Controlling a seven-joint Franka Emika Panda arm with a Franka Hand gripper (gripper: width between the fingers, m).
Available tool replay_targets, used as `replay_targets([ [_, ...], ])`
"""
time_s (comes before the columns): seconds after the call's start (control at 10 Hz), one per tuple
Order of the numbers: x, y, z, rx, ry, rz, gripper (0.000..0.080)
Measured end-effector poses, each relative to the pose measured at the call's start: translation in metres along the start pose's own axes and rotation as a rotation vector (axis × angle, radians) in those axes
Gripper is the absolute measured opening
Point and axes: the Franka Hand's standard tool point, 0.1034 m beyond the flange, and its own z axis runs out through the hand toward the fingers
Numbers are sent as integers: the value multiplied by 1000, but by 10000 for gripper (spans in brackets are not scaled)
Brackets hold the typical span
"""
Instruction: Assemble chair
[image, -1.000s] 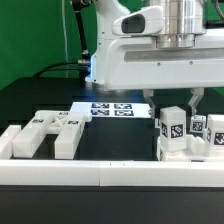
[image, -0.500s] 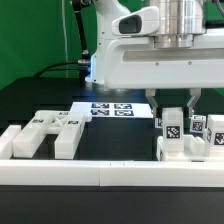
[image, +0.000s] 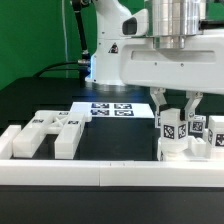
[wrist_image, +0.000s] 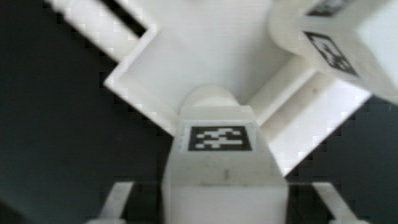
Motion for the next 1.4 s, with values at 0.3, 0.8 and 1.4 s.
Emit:
replay_targets([
  [0.3,0,-1,0,9,-4,219,291],
  [0.8,0,-2,1,11,-8,291,519],
  [1.4,-1,-2,1,13,-3,-139,649],
])
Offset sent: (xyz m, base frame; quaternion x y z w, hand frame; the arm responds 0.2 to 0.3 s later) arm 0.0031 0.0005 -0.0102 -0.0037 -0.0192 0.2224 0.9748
